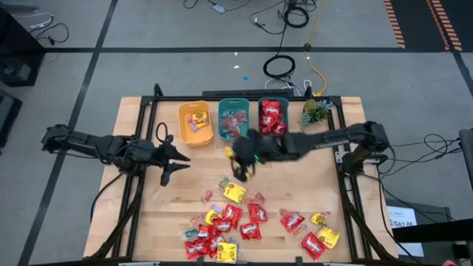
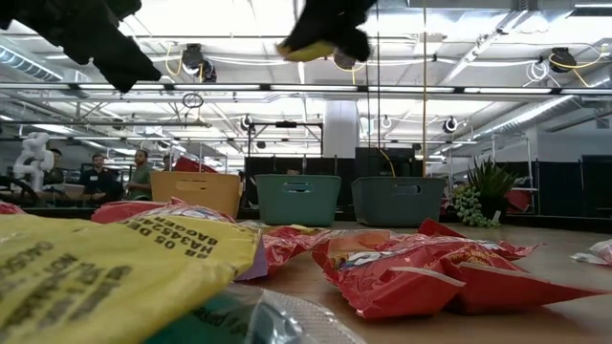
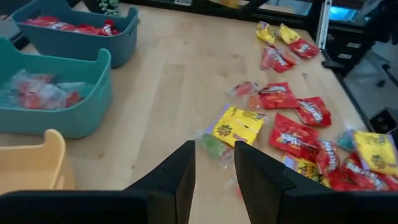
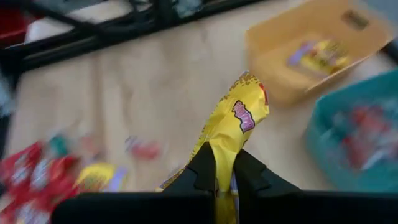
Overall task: Sort candy
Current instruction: Put the yellow candy into the yellow bin
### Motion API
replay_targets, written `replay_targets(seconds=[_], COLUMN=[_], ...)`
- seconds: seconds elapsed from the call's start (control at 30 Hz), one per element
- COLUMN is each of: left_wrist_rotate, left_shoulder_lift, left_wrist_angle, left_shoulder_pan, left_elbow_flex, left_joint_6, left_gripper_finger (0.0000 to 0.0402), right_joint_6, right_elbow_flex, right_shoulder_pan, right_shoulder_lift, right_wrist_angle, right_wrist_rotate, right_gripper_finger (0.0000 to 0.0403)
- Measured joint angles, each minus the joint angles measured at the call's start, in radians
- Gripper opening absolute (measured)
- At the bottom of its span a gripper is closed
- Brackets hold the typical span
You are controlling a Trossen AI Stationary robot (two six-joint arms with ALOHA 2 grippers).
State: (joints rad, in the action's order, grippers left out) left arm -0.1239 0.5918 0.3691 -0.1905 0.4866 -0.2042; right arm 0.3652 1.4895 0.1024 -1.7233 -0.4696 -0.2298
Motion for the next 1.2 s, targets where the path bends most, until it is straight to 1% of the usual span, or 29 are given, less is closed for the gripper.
replay_targets(seconds=[0.1, 0.27, 0.37, 0.43, 0.53, 0.6, 0.73, 0.87, 1.07, 1.2], left_wrist_rotate=[0.052, 0.090, 0.129, 0.138, 0.149, 0.155, 0.181, 0.202, 0.203, 0.203], left_shoulder_lift=[-0.007, -0.026, -0.038, -0.048, -0.063, -0.070, -0.078, -0.079, -0.079, -0.079], left_wrist_angle=[0.000, -0.003, -0.001, 0.001, 0.000, -0.001, -0.002, 0.001, -0.001, -0.001], left_shoulder_pan=[0.041, 0.092, 0.106, 0.113, 0.121, 0.122, 0.122, 0.121, 0.121, 0.121], left_elbow_flex=[0.000, 0.000, 0.000, 0.000, -0.010, -0.016, -0.027, -0.038, -0.042, -0.042], left_joint_6=[0.032, 0.062, 0.088, 0.103, 0.109, 0.109, 0.109, 0.110, 0.109, 0.110], left_gripper_finger=[0.0121, 0.0121, 0.0121, 0.0121, 0.0121, 0.0121, 0.0121, 0.0121, 0.0121, 0.0121], right_joint_6=[-0.076, -0.170, -0.176, -0.176, -0.177, -0.169, -0.126, -0.066, -0.079, -0.096], right_elbow_flex=[0.134, 0.444, 0.618, 0.717, 0.823, 0.866, 0.858, 0.860, 0.860, 0.860], right_shoulder_pan=[-0.060, -0.149, -0.209, -0.242, -0.283, -0.307, -0.343, -0.359, -0.359, -0.358], right_shoulder_lift=[-0.088, -0.293, -0.425, -0.501, -0.590, -0.639, -0.682, -0.695, -0.700, -0.700], right_wrist_angle=[-0.024, -0.115, -0.147, -0.153, -0.142, -0.125, -0.060, -0.049, -0.048, -0.050], right_wrist_rotate=[0.036, 0.054, 0.047, 0.047, 0.050, 0.051, 0.068, 0.105, 0.106, 0.106], right_gripper_finger=[0.0006, 0.0007, 0.0010, 0.0015, 0.0025, 0.0034, 0.0062, 0.0111, 0.0195, 0.0229])
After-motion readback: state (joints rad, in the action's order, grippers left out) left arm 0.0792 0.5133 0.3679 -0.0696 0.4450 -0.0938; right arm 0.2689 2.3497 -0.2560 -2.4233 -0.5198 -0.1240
